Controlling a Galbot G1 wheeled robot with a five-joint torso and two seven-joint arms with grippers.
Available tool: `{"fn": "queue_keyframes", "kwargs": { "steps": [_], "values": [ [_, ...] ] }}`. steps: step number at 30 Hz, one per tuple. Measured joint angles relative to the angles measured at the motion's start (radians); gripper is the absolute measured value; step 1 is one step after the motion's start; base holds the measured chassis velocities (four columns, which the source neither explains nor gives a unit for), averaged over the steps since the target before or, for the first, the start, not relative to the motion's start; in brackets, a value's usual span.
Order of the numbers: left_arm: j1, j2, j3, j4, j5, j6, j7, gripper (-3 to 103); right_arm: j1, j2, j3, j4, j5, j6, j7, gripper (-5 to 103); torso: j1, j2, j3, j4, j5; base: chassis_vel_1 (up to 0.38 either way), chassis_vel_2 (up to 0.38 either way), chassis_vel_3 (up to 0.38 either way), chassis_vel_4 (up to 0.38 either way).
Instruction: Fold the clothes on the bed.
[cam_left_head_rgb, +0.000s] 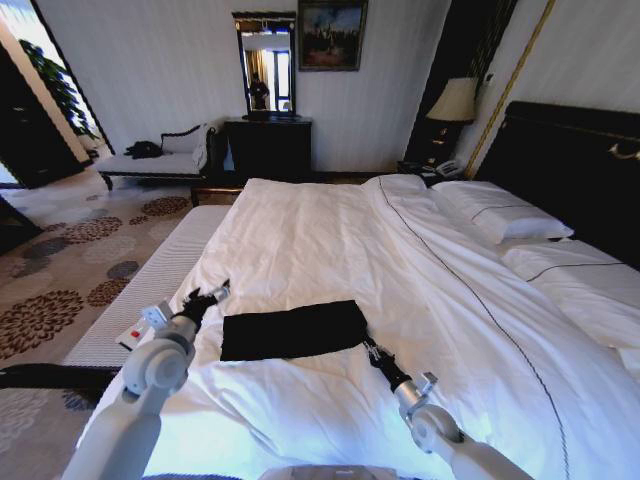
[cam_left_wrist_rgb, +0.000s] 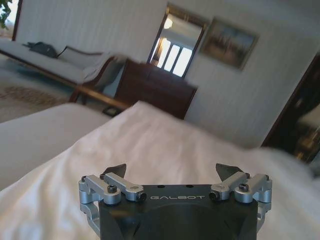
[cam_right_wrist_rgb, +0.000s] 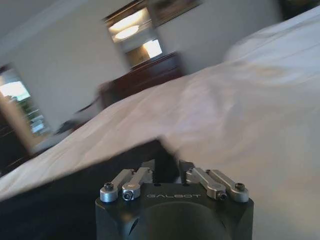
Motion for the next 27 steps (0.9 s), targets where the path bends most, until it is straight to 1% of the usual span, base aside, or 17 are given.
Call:
{"fn": "queue_keyframes", "kwargs": {
  "steps": [1, 2, 4, 5, 6, 8, 9, 10, 11, 12, 13, 17, 19, 21, 22, 24, 27],
  "values": [
    [0.000, 0.000, 0.000, 0.000, 0.000, 0.000, 0.000, 100, 0.000, 0.000, 0.000, 0.000, 0.000, 0.000, 0.000, 30, 0.000, 0.000, 0.000, 0.0000, 0.0000, 0.000, 0.000, 0.000, 0.000],
    [-0.013, -0.001, -0.021, -0.019, -0.036, -0.010, 0.000, 100, 0.001, 0.005, 0.013, 0.033, 0.027, -0.008, 0.050, 30, 0.000, 0.000, 0.000, 0.0000, -0.0001, 0.000, 0.000, 0.000, 0.000],
    [-0.027, -0.003, -0.071, -0.056, -0.102, -0.017, -0.004, 100, 0.001, 0.014, 0.021, 0.106, 0.097, -0.038, 0.139, 41, 0.000, 0.000, 0.000, -0.0001, -0.0004, 0.000, 0.000, 0.000, 0.000],
    [-0.034, -0.005, -0.111, -0.083, -0.149, -0.018, -0.010, 100, -0.001, 0.021, 0.015, 0.147, 0.133, -0.057, 0.181, 46, 0.000, 0.000, 0.000, 0.0003, -0.0001, 0.000, 0.000, 0.000, 0.000],
    [-0.034, -0.005, -0.111, -0.083, -0.149, -0.018, -0.010, 100, -0.001, 0.021, 0.015, 0.147, 0.133, -0.057, 0.181, 46, 0.000, 0.000, 0.000, 0.0003, -0.0001, 0.000, 0.000, 0.000, 0.000],
    [-0.047, -0.003, -0.147, -0.107, -0.198, -0.017, -0.020, 100, -0.016, 0.033, -0.005, 0.183, 0.142, -0.082, 0.215, 57, 0.000, 0.000, 0.000, 0.0005, 0.0000, 0.000, 0.000, 0.000, 0.000],
    [-0.049, -0.001, -0.153, -0.112, -0.206, -0.016, -0.023, 100, -0.023, 0.040, -0.016, 0.188, 0.139, -0.092, 0.227, 57, 0.000, 0.000, 0.000, 0.0002, -0.0001, 0.000, 0.000, 0.000, 0.000],
    [-0.048, 0.002, -0.156, -0.116, -0.209, -0.015, -0.024, 100, -0.027, 0.049, -0.026, 0.188, 0.136, -0.100, 0.239, 63, 0.000, 0.000, 0.000, -0.0001, -0.0002, 0.000, 0.000, 0.000, 0.000],
    [-0.048, 0.002, -0.156, -0.116, -0.209, -0.015, -0.024, 100, -0.027, 0.049, -0.026, 0.188, 0.136, -0.100, 0.239, 63, 0.000, 0.000, 0.000, -0.0001, -0.0002, 0.000, 0.000, 0.000, 0.000],
    [-0.042, 0.004, -0.156, -0.122, -0.210, -0.013, -0.025, 100, -0.028, 0.064, -0.037, 0.181, 0.135, -0.110, 0.254, 68, 0.000, 0.000, 0.000, -0.0001, 0.0001, 0.000, 0.000, 0.000, 0.000],
    [-0.042, 0.004, -0.156, -0.122, -0.210, -0.013, -0.025, 100, -0.028, 0.064, -0.037, 0.181, 0.135, -0.110, 0.254, 68, 0.000, 0.000, 0.000, -0.0001, 0.0001, 0.000, 0.000, 0.000, 0.000],
    [-0.035, 0.001, -0.151, -0.119, -0.204, -0.004, -0.026, 100, -0.024, 0.094, -0.043, 0.162, 0.162, -0.122, 0.271, 90, 0.000, 0.000, 0.000, 0.0000, 0.0000, 0.000, 0.000, 0.000, 0.000],
    [-0.035, 0.001, -0.148, -0.115, -0.202, -0.002, -0.027, 100, -0.021, 0.101, -0.043, 0.157, 0.171, -0.124, 0.272, 90, 0.000, 0.000, 0.000, 0.0000, -0.0001, 0.000, 0.000, 0.000, 0.000],
    [-0.038, 0.001, -0.143, -0.108, -0.195, 0.001, -0.027, 100, -0.009, 0.119, -0.042, 0.148, 0.196, -0.128, 0.272, 99, 0.000, 0.000, 0.000, 0.0001, -0.0001, 0.000, 0.000, 0.000, 0.000],
    [-0.039, 0.001, -0.141, -0.106, -0.192, 0.002, -0.027, 100, -0.004, 0.129, -0.040, 0.145, 0.209, -0.130, 0.272, 100, 0.000, 0.000, 0.000, 0.0001, -0.0001, 0.000, 0.000, 0.000, 0.000],
    [-0.041, 0.001, -0.138, -0.103, -0.189, 0.003, -0.027, 100, 0.002, 0.145, -0.037, 0.141, 0.224, -0.131, 0.271, 100, 0.000, 0.000, 0.000, 0.0001, -0.0002, 0.000, 0.000, 0.000, 0.000],
    [-0.042, 0.002, -0.128, -0.094, -0.175, 0.005, -0.027, 100, 0.020, 0.189, -0.027, 0.129, 0.248, -0.132, 0.266, 100, 0.000, 0.000, 0.000, 0.0000, 0.0000, 0.000, 0.000, 0.000, 0.000]
  ]
}}
